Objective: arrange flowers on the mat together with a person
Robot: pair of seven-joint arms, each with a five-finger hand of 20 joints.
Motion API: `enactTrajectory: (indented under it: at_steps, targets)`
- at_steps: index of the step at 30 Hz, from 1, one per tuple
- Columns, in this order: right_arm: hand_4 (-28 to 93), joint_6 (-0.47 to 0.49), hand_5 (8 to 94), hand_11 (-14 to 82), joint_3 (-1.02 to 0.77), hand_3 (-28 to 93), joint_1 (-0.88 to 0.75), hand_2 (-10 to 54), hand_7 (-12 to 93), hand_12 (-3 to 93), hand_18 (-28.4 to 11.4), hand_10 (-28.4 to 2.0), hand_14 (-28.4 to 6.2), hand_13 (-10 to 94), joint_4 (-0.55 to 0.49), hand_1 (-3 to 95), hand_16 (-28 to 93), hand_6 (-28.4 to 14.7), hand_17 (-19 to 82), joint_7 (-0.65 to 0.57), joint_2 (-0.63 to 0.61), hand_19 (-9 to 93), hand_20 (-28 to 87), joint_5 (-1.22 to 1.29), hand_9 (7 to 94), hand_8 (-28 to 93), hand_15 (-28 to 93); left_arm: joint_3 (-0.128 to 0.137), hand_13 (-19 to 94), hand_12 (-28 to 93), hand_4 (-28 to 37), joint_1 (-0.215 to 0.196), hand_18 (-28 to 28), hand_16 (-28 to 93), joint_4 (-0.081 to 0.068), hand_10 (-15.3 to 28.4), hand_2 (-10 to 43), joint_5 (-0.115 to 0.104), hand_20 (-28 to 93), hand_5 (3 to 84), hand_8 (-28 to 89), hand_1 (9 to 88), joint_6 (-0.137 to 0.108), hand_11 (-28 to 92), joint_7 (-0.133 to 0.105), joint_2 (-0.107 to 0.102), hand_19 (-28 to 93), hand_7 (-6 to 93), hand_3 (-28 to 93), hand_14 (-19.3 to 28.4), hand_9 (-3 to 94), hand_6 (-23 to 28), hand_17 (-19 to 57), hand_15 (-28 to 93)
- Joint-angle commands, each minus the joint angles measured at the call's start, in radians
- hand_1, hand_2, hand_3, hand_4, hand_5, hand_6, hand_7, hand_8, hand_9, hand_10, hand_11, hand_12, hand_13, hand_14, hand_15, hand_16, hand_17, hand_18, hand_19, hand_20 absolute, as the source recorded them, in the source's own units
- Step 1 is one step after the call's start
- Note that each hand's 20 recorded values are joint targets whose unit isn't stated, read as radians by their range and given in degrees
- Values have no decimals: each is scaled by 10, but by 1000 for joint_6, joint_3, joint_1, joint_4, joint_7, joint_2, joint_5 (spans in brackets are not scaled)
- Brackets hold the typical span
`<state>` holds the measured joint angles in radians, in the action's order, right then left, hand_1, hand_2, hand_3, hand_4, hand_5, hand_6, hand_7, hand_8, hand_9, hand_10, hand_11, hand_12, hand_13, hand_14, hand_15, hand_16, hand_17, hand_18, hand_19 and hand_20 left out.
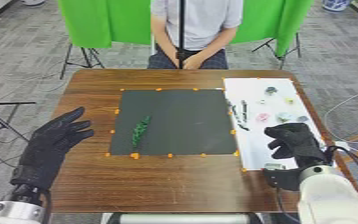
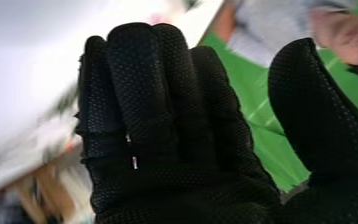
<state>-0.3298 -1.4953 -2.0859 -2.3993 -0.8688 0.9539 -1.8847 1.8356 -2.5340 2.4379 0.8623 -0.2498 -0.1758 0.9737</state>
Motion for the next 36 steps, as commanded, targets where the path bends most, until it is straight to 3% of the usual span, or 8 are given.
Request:
enactTrajectory:
  at_steps: [1,7,15,17,31,32,33,36]
  targets:
    - [-205,168,560,342,28,681,75,-11,151,169,-238,-195,-139,684,70,366,112,-71,379,-238,-53,928,-191,-523,668,-112,649,2,249,97,-283,-9,252,-111,3,212,53,7,27,374,-100,219,-4,259,21,6,514,143,773,284,361,91,-102,539]
    - [-193,338,552,323,32,657,139,-24,111,174,-245,-202,-136,719,130,381,123,-74,412,-329,-53,932,-184,-539,699,-99,646,10,248,98,-283,-23,253,-111,7,212,53,1,27,376,-100,220,-12,259,9,0,514,144,773,284,360,92,-103,539]
    - [-187,456,540,318,21,644,184,-34,92,177,-247,-201,-133,731,213,391,129,-71,425,-375,-58,932,-167,-479,715,-94,647,10,248,98,-283,-16,254,-112,5,212,54,2,25,379,-100,219,-7,261,10,-1,516,144,773,284,361,94,-103,540]
    - [-187,501,539,319,2,640,180,-37,90,179,-247,-200,-131,736,235,396,130,-71,427,-365,-45,932,-165,-458,719,-93,646,8,249,98,-283,-21,254,-112,7,212,54,1,25,380,-100,219,-18,261,3,-5,516,144,773,284,361,95,-103,540]
    - [-181,566,572,273,34,617,243,-44,70,163,-243,-198,-130,724,340,429,122,-72,423,-349,-52,932,-183,-374,707,-85,640,2,250,97,-283,-18,254,-113,4,211,54,-4,22,384,-100,220,-42,264,-20,-20,517,145,772,284,363,97,-103,541]
    - [-181,560,582,268,39,613,242,-44,69,161,-243,-195,-129,725,339,436,120,-70,423,-351,-55,932,-185,-368,710,-87,638,3,250,97,-283,-9,254,-113,2,211,54,-1,22,384,-100,220,-34,264,-11,-18,518,145,772,284,363,97,-103,541]
    - [-180,562,590,265,52,610,255,-46,68,159,-242,-193,-128,725,348,440,119,-68,423,-344,-57,932,-186,-376,712,-88,638,0,250,97,-283,-19,254,-113,4,212,54,-3,22,384,-100,220,-44,264,-24,-23,518,145,773,284,363,98,-103,541]
    - [-180,574,616,258,74,617,272,-53,69,157,-238,-190,-126,726,371,451,116,-65,426,-340,-57,932,-191,-380,721,-87,636,2,250,96,-283,-14,254,-113,1,212,53,-3,22,385,-100,220,-36,264,-14,-18,517,145,773,284,363,98,-103,542]
